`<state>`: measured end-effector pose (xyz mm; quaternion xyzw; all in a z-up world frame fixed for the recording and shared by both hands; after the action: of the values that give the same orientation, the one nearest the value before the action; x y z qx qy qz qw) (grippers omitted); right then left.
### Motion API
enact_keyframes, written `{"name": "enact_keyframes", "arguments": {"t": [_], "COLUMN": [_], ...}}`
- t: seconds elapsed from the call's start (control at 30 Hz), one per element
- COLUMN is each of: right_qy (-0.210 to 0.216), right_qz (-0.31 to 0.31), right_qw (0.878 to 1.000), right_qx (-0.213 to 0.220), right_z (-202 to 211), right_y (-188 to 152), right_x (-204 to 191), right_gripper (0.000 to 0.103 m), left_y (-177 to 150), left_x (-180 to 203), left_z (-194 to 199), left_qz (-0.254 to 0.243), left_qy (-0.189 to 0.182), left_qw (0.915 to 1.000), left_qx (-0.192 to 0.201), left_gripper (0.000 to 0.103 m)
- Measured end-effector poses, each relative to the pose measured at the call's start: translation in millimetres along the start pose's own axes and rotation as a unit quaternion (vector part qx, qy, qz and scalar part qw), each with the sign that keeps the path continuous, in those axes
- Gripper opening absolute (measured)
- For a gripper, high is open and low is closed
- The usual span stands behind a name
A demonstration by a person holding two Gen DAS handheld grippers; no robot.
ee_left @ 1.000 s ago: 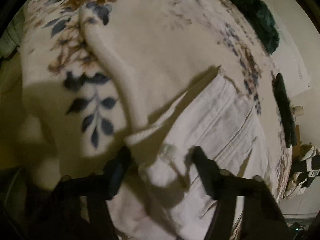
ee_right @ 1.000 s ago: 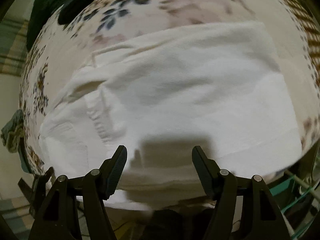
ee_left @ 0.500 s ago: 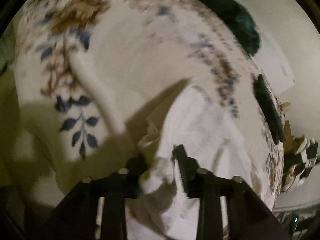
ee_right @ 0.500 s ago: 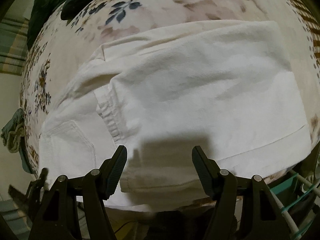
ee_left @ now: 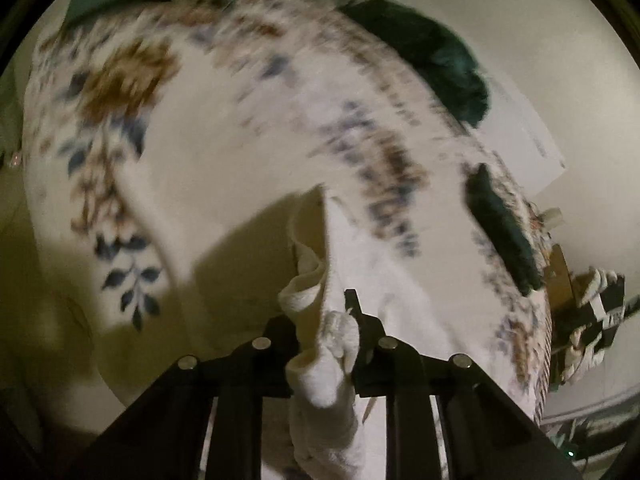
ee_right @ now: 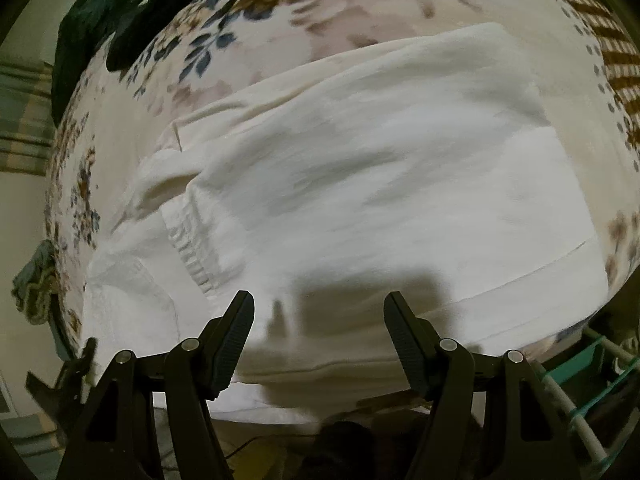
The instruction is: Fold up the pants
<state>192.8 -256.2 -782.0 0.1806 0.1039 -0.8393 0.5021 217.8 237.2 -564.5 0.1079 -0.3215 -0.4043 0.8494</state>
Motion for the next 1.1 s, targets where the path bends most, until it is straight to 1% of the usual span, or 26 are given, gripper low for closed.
{"name": "enact_keyframes", "arguments": {"t": [0.03, 0.07, 0.13, 0.2, 0.27, 0.33, 0.37, 0.47, 0.5, 0.53, 0.57, 0.6, 0.67, 0.7, 0.77, 0.8, 0.9, 0.93, 0.97, 1.0, 1.03, 1.07, 1.1], "right_qy": [0.005, 0.013, 0.025, 0.036, 0.046, 0.055, 0.056, 0.055, 0.054, 0.054, 0.053, 0.049, 0.039, 0.034, 0.029, 0.023, 0.009, 0.008, 0.006, 0.004, 0.004, 0.004, 0.005], "right_qz": [-0.003, -0.007, -0.013, -0.019, -0.029, -0.04, -0.044, -0.068, -0.08, -0.088, -0.099, -0.109, -0.125, -0.134, -0.148, -0.153, -0.17, -0.174, -0.176, -0.177, -0.177, -0.175, -0.171], "right_qw": [1.0, 1.0, 1.0, 0.999, 0.998, 0.997, 0.996, 0.994, 0.993, 0.992, 0.991, 0.989, 0.986, 0.985, 0.982, 0.981, 0.978, 0.977, 0.977, 0.977, 0.977, 0.978, 0.979], "right_qx": [0.003, 0.005, 0.009, 0.018, 0.028, 0.039, 0.044, 0.06, 0.067, 0.071, 0.079, 0.087, 0.099, 0.105, 0.114, 0.117, 0.121, 0.121, 0.121, 0.119, 0.117, 0.114, 0.112], "right_z": [3, 7, 15, 28, 44, 61, 69, 95, 106, 112, 122, 132, 147, 154, 164, 168, 175, 175, 175, 177, 177, 177, 176], "right_y": [1, 1, 2, 4, 7, 10, 11, 13, 13, 13, 14, 14, 16, 15, 15, 14, 12, 11, 10, 10, 10, 12, 13], "right_x": [4, 7, 14, 23, 37, 54, 63, 100, 117, 129, 144, 161, 192, 208, 231, 244, 277, 282, 288, 295, 299, 301, 301], "right_gripper": [0.07, 0.07, 0.07, 0.07, 0.07, 0.07, 0.07, 0.07, 0.07, 0.07, 0.07, 0.07, 0.07, 0.07, 0.07, 0.07, 0.07, 0.07, 0.07, 0.07, 0.07, 0.07, 0.07], "left_y": [3, 4, 3, -5, -18, -45, -55, -108, -136, -152, -173, -203, -239, -261, -290, -306, -337, -348, -351, -358, -360, -362, -364], "left_x": [20, 32, 69, 111, 154, 206, 221, 285, 310, 322, 338, 355, 373, 382, 390, 393, 394, 393, 388, 385, 385, 384, 384], "left_z": [13, 22, 43, 64, 79, 90, 90, 87, 84, 81, 76, 69, 59, 51, 34, 26, 4, -2, -7, -11, -11, -8, -3], "left_qz": [-0.018, -0.033, -0.071, -0.116, -0.155, -0.199, -0.21, -0.253, -0.276, -0.287, -0.305, -0.329, -0.353, -0.369, -0.388, -0.401, -0.434, -0.445, -0.451, -0.456, -0.453, -0.446, -0.442], "left_qy": [-0.011, -0.013, -0.031, -0.047, -0.07, -0.102, -0.11, -0.148, -0.16, -0.167, -0.173, -0.177, -0.179, -0.177, -0.169, -0.163, -0.133, -0.12, -0.109, -0.092, -0.092, -0.104, -0.114], "left_qw": [0.9997, 0.9992, 0.9964, 0.9911, 0.9841, 0.9736, 0.9705, 0.9561, 0.9476, 0.9432, 0.9363, 0.9268, 0.9165, 0.9097, 0.9019, 0.8964, 0.8845, 0.8793, 0.8766, 0.8722, 0.8711, 0.8698, 0.8679], "left_qx": [0.01, 0.017, 0.032, 0.046, 0.05, 0.046, 0.043, 0.008, -0.005, -0.012, -0.024, -0.041, -0.057, -0.069, -0.086, -0.094, -0.11, -0.12, -0.13, -0.152, -0.167, -0.185, -0.197], "left_gripper": [0.015, 0.015, 0.015, 0.015, 0.015, 0.015, 0.015, 0.015, 0.015, 0.015, 0.015, 0.015, 0.015, 0.015, 0.015, 0.015, 0.016, 0.017, 0.018, 0.02, 0.028, 0.043, 0.05]}}
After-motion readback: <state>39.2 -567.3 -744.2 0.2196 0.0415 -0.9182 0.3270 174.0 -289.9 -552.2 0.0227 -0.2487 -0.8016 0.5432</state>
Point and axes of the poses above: each gripper's, at about its wrist camera, not at the fingertips, and z roughly against the way its jaws point, x to its right, y to its top, the point moved 8 cm from there along -z, roughly the way its jaws point, and after that the axes turned 4 degrees about y, right-handed, at the moved point
